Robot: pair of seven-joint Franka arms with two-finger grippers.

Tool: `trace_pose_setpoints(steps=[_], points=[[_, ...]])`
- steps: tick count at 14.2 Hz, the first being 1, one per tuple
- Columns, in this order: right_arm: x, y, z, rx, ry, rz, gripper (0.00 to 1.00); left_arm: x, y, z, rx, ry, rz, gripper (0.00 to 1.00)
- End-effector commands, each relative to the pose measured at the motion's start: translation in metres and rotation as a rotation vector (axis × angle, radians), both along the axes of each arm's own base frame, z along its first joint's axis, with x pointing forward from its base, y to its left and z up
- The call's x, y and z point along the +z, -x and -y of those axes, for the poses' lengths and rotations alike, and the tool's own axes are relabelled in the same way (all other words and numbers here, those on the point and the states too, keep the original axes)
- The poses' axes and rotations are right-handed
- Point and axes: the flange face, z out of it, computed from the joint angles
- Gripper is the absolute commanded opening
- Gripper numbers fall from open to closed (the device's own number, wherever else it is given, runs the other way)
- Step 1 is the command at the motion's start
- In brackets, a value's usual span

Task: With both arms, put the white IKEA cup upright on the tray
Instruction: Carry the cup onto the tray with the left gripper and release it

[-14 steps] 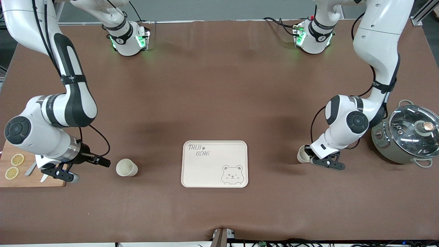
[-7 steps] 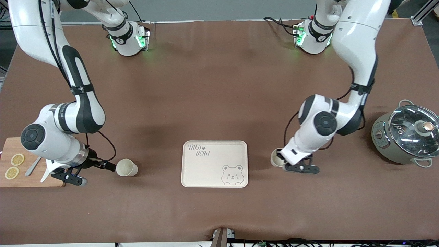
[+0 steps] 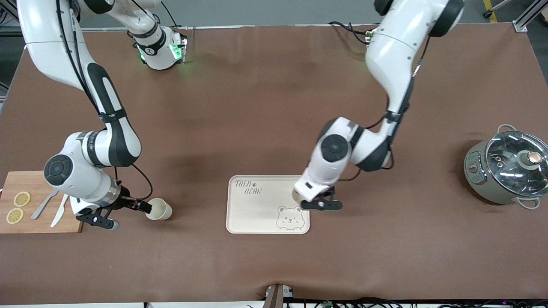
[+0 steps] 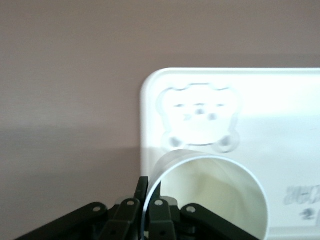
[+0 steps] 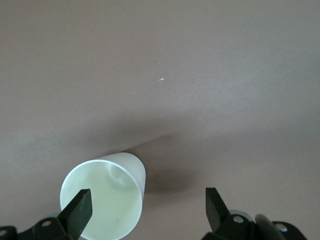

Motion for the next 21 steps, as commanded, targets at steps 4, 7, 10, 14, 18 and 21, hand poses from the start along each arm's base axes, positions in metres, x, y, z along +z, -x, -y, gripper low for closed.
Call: trace_pose_setpoints(steps=[4, 7, 10, 14, 18, 21], points=[[-0.026, 0.01, -0.009, 0.024, 0.005, 0.029, 1.0, -0.025, 0.012, 0.045, -0.005, -0.033, 0.047, 0.0], [-0.037, 0.009, -0.017, 0.033, 0.006, 0.045, 1.0, -0.049, 0.015, 0.046, 0.002, -0.036, 0.035, 0.0], [-0.045, 0.01, -0.018, 0.03, 0.006, 0.055, 1.0, -0.052, 0.023, 0.052, 0.035, -0.023, 0.01, 0.0], [-0.045, 0.01, -0.017, 0.029, 0.006, 0.054, 1.0, -0.054, 0.025, 0.052, 0.108, 0.043, -0.047, 0.0], [-0.045, 0.01, -0.015, 0.019, 0.005, 0.05, 0.55, -0.044, 0.022, 0.05, 0.122, 0.067, -0.052, 0.0], [-0.045, 0.01, -0.015, 0.014, 0.004, 0.048, 0.25, -0.048, 0.021, 0.047, 0.121, 0.063, -0.055, 0.0]])
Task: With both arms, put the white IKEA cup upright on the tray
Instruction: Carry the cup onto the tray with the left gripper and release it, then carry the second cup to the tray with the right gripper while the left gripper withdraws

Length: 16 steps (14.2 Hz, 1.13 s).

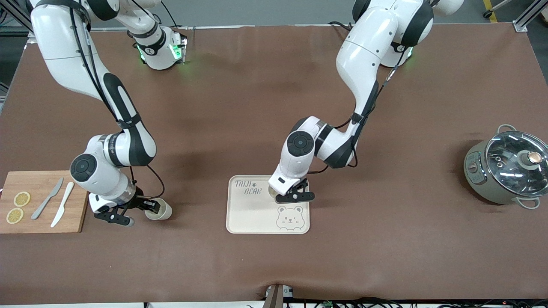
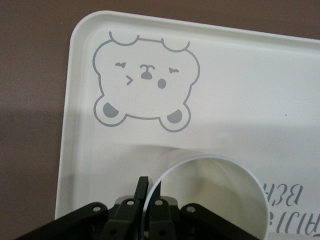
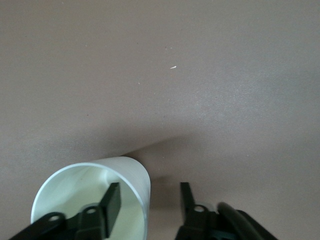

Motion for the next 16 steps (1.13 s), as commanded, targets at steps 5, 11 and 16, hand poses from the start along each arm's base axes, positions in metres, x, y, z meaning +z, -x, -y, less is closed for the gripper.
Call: trace_pose_setpoints(steps=[5, 11, 16], points=[[0.004, 0.0, 0.0, -0.01, -0.003, 0.0, 0.0, -0.003, -0.001, -0.002, 0.013, -0.013, 0.0, 1.0], [0.048, -0.02, -0.002, -0.018, -0.023, -0.019, 0.0, 0.023, -0.006, -0.011, 0.018, -0.032, -0.021, 1.0], [0.125, -0.052, -0.021, -0.244, -0.087, -0.022, 0.0, 0.071, -0.017, -0.031, 0.051, -0.033, -0.053, 1.0]])
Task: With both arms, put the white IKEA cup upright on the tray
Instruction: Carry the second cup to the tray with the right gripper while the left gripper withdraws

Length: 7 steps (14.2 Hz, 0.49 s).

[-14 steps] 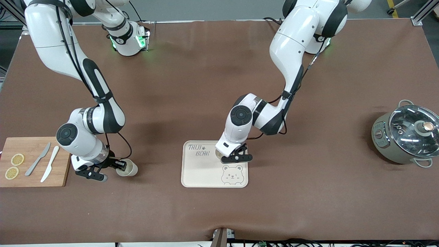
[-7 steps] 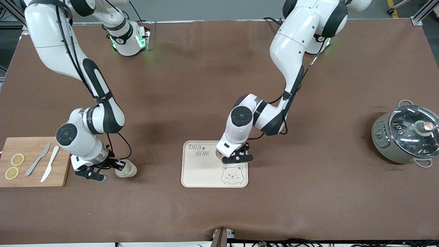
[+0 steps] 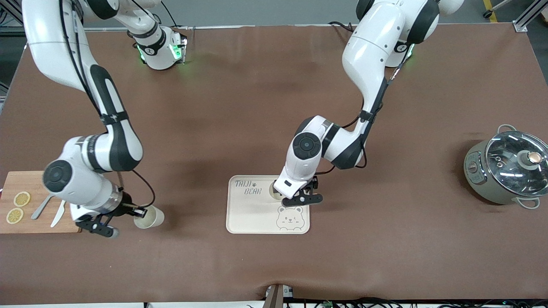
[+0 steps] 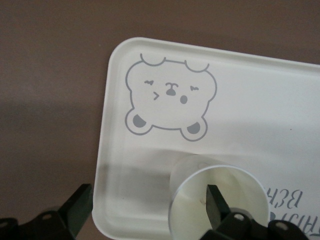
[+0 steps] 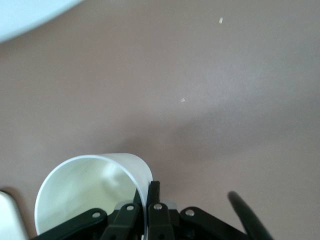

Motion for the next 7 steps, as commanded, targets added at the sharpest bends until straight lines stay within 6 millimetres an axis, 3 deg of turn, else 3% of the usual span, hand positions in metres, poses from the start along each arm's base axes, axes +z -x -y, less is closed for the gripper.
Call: trace_pose_setpoints(steps=[1, 4, 7], points=[[0.014, -0.01, -0.022, -0.125, -0.073, 0.008, 0.0, 0.041, -0.004, -0.015, 0.022, -0.008, -0.023, 1.0], [0.017, -0.011, -0.091, -0.185, -0.116, 0.013, 0.0, 0.079, -0.013, -0.036, 0.047, -0.007, -0.024, 1.0], [0.02, 0.004, -0.154, -0.19, -0.12, 0.002, 0.0, 0.145, -0.033, -0.102, -0.052, -0.011, -0.042, 1.0]])
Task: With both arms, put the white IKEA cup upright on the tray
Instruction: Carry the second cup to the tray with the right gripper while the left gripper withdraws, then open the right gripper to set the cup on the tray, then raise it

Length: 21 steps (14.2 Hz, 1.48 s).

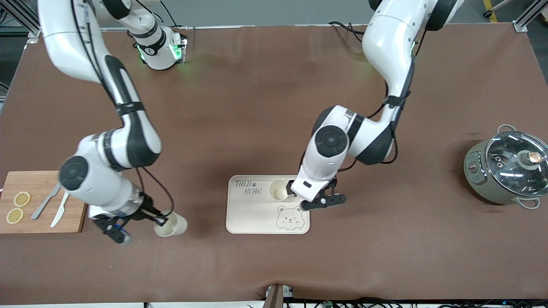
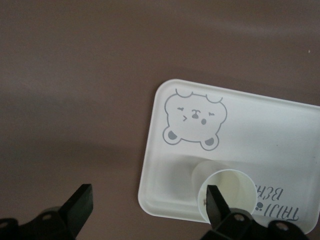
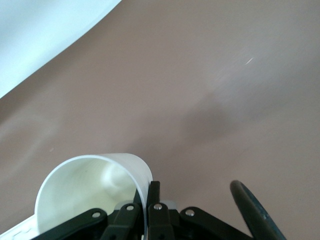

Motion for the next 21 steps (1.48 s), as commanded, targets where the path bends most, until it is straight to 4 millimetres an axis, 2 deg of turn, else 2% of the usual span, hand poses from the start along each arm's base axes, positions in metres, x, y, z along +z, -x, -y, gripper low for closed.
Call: trace_pose_setpoints(steps=[1, 3, 5, 8, 10, 11, 12, 14, 16, 18, 19, 20, 21], points=[[0.004, 0.007, -0.047, -0.017, -0.012, -0.001, 0.0, 0.061, -0.01, -0.066, -0.101, -0.013, -0.041, 1.0], [-0.01, 0.017, -0.076, -0.021, 0.006, -0.014, 0.0, 0.095, -0.02, -0.111, -0.094, -0.012, -0.035, 1.0], [-0.028, 0.024, -0.1, -0.006, 0.043, -0.002, 0.0, 0.119, -0.028, -0.151, -0.064, -0.008, -0.018, 1.0], [-0.06, 0.034, -0.129, 0.022, 0.056, 0.005, 0.0, 0.129, -0.038, -0.208, -0.12, -0.035, -0.036, 1.0], [-0.077, 0.038, -0.138, 0.024, 0.075, 0.007, 0.0, 0.148, -0.04, -0.257, -0.104, -0.022, -0.036, 1.0], [-0.086, 0.041, -0.145, 0.028, 0.079, 0.004, 0.0, 0.149, -0.043, -0.282, -0.114, -0.02, -0.041, 1.0], [-0.095, 0.047, -0.153, 0.038, 0.085, -0.005, 0.0, 0.151, -0.045, -0.299, -0.15, -0.024, -0.041, 1.0], [-0.107, 0.052, -0.166, 0.042, 0.086, 0.004, 0.0, 0.163, -0.043, -0.325, -0.182, -0.032, -0.027, 1.0], [-0.112, 0.053, -0.165, 0.044, 0.101, 0.007, 0.0, 0.176, -0.035, -0.327, -0.186, -0.028, -0.04, 1.0], [-0.114, 0.053, -0.165, 0.044, 0.102, 0.006, 0.02, 0.199, -0.022, -0.327, -0.184, -0.024, -0.047, 1.0], [-0.115, 0.053, -0.165, 0.044, 0.103, 0.003, 0.25, 0.211, -0.012, -0.326, -0.189, -0.021, -0.065, 1.0], [-0.113, 0.052, -0.164, 0.043, 0.104, 0.005, 0.97, 0.229, 0.002, -0.327, -0.192, -0.018, -0.09, 1.0], [-0.11, 0.052, -0.164, 0.047, 0.109, 0.007, 1.0, 0.248, 0.016, -0.327, -0.199, -0.015, -0.097, 1.0]])
